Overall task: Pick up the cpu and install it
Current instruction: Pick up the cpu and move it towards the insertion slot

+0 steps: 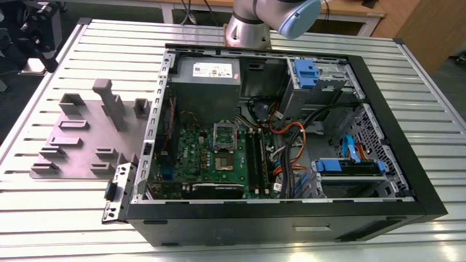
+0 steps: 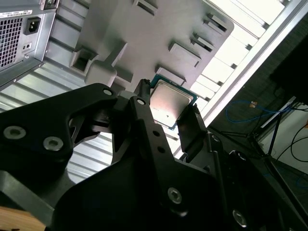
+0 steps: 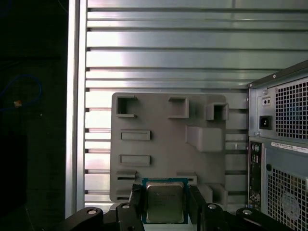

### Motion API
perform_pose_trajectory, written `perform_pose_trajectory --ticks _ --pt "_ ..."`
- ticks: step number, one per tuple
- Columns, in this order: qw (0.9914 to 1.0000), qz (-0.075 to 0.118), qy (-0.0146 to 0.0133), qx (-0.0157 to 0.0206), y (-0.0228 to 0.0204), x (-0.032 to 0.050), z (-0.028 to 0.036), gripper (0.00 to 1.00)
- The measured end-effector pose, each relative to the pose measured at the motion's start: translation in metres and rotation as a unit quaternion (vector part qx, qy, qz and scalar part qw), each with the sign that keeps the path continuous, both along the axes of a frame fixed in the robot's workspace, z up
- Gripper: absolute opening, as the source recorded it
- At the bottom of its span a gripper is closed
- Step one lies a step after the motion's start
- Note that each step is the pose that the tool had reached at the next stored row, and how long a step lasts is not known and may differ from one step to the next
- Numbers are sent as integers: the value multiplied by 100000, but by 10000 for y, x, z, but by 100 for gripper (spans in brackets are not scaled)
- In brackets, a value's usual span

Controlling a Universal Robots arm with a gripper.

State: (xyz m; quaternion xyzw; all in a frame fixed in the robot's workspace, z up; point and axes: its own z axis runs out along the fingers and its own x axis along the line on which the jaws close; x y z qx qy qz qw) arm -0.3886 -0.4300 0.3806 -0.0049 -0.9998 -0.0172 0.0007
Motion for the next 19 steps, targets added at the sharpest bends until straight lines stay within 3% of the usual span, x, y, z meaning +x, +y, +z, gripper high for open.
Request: perform_pose_trajectory --ticks 19 --pt "100000 -3 -2 2 0 71 0 47"
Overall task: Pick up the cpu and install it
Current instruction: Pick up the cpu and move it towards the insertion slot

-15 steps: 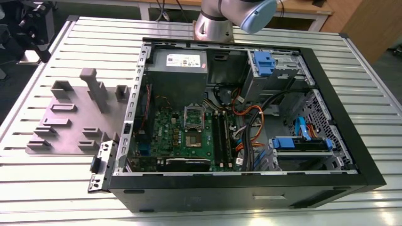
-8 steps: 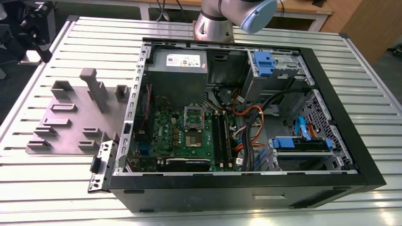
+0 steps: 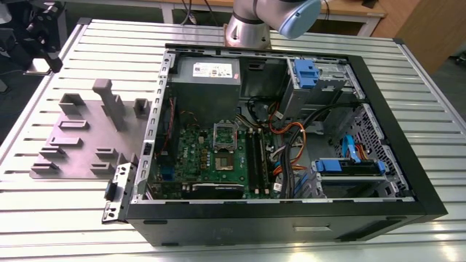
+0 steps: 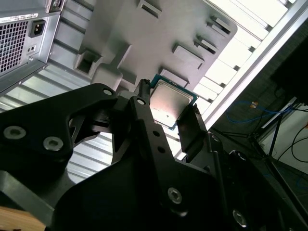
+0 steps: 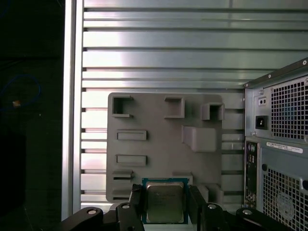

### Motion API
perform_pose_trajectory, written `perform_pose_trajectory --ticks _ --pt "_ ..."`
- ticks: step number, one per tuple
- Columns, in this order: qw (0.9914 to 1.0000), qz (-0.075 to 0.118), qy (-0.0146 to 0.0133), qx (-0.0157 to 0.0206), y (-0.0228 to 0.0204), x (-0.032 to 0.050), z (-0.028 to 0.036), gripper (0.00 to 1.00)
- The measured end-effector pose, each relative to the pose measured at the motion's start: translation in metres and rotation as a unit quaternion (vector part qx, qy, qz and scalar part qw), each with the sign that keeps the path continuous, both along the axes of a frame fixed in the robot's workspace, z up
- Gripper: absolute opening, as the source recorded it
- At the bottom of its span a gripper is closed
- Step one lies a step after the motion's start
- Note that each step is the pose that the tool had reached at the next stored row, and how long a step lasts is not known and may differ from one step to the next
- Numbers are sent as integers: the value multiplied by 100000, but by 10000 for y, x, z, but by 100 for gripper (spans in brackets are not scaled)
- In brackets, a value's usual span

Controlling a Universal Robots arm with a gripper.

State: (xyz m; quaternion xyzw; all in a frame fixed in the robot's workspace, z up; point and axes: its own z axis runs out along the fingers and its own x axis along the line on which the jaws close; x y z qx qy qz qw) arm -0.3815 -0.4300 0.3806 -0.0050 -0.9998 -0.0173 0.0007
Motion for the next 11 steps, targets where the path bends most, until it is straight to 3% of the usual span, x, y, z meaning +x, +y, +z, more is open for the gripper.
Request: perform_pose_trajectory --ticks 11 --pt "100000 1 4 -2 0 24 0 47"
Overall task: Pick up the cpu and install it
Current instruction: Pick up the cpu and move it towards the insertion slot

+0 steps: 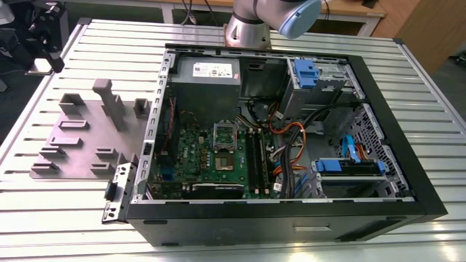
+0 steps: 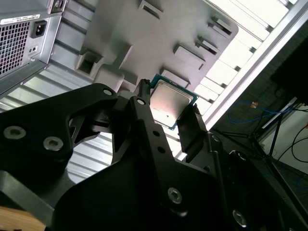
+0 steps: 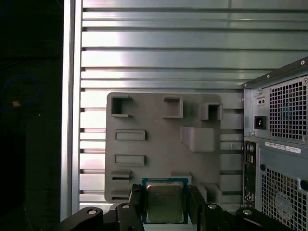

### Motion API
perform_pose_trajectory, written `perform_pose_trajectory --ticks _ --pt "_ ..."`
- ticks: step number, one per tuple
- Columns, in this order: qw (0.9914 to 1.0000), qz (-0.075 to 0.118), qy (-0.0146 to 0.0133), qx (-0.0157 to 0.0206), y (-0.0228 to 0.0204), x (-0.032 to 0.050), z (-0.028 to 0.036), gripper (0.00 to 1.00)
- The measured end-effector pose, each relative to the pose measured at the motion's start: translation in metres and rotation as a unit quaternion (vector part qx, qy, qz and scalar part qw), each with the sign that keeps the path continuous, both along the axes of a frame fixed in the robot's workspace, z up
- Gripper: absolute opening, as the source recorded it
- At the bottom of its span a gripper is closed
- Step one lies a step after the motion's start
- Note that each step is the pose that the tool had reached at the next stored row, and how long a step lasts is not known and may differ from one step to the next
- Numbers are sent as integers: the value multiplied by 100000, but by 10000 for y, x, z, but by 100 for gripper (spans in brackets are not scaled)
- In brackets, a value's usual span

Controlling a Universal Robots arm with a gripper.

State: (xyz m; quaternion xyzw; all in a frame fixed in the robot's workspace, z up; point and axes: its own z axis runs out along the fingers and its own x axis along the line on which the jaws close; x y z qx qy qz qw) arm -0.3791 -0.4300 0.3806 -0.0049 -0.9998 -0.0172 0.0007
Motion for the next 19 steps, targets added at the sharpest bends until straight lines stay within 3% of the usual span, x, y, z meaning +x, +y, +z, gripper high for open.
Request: perform_pose_trajectory --ticks 19 --pt "100000 -2 -3 0 0 53 0 47"
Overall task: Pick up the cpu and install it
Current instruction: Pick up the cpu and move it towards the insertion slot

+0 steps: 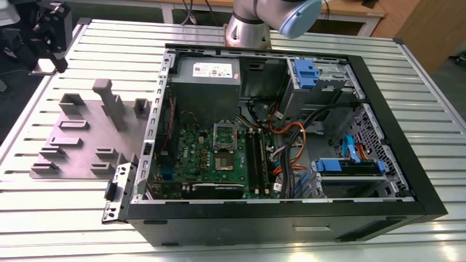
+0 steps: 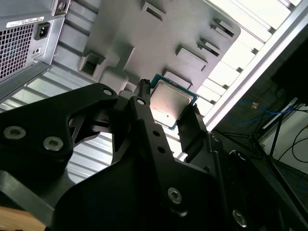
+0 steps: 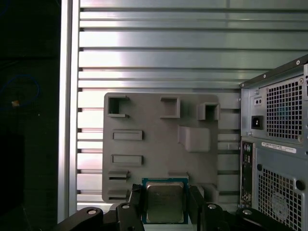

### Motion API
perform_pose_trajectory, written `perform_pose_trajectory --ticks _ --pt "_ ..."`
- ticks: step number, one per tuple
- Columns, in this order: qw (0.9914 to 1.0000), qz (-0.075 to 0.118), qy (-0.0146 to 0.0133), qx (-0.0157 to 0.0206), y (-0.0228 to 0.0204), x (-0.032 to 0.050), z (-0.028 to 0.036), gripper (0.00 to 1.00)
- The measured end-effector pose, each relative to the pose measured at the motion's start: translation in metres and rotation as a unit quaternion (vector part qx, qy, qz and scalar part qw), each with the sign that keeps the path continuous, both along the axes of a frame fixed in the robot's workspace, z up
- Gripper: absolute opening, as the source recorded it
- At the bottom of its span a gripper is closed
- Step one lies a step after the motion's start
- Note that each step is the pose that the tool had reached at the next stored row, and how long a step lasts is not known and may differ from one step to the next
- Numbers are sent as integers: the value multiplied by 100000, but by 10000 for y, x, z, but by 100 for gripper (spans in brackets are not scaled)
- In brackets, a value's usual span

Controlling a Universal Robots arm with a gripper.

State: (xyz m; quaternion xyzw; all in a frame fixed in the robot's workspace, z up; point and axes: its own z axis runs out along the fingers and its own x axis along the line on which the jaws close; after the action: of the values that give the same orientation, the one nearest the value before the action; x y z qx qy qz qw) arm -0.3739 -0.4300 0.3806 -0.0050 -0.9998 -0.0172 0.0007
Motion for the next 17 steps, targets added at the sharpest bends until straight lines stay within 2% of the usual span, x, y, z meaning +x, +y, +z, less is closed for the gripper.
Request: perform_pose_trajectory --ticks 2,17 --pt "100000 1 3 -1 0 37 0 47" --pt "100000 3 3 -3 -14 48 0 47"
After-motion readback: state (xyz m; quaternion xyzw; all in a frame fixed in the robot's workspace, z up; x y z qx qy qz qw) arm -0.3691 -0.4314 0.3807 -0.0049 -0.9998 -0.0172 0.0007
